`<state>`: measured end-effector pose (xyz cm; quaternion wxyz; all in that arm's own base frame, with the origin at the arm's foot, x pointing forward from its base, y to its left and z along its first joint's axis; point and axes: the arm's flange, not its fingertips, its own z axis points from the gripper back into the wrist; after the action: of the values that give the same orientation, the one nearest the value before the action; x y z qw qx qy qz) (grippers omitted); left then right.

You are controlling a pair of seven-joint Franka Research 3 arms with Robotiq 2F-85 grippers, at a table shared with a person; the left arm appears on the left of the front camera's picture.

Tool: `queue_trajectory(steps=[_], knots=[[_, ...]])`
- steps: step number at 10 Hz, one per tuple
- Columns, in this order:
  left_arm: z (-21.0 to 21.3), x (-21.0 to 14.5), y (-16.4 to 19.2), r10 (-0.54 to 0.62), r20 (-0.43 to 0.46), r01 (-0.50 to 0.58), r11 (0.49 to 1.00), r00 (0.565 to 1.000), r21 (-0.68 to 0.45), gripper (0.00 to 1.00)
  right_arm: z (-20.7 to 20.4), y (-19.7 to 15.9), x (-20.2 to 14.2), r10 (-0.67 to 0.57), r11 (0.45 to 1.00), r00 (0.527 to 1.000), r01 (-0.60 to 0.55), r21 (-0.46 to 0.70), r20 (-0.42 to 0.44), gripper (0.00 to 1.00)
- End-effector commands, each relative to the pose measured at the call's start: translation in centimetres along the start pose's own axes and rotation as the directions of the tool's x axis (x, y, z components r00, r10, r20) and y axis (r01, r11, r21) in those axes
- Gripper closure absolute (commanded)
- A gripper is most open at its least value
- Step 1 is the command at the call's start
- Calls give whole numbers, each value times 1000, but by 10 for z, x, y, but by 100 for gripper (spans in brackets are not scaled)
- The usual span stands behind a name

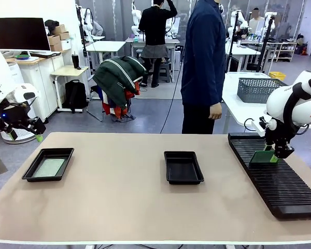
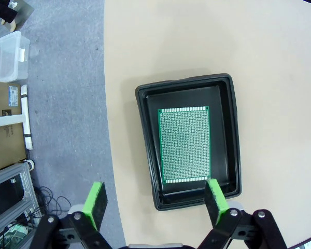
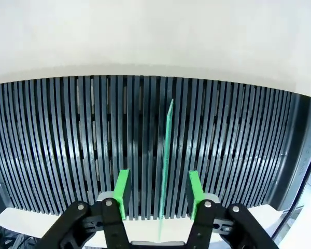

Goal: Inspect and transfer BCBs to ESD trays.
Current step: Pick up the Blank PCB from the PCB Rack and place it in the right ESD tray.

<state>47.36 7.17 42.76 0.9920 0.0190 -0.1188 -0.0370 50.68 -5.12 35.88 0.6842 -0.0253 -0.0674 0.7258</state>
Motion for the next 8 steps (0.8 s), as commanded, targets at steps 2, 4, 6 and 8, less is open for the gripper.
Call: queue_trajectory(steps=[2,4,6,8], knots=[[0,-1,1,1,6,0,1000,1000,-4,0,3,1,-1,-14,1000,1000,14,23,-14,55],[0,-1,1,1,6,0,1000,1000,-4,0,3,3,-1,-19,1000,1000,19,21,-15,54],[0,-1,1,1,6,0,1000,1000,-4,0,4,4,0,-21,1000,1000,21,19,-14,60],[0,-1,1,1,6,0,1000,1000,-4,0,4,3,0,-23,1000,1000,24,21,-14,66]])
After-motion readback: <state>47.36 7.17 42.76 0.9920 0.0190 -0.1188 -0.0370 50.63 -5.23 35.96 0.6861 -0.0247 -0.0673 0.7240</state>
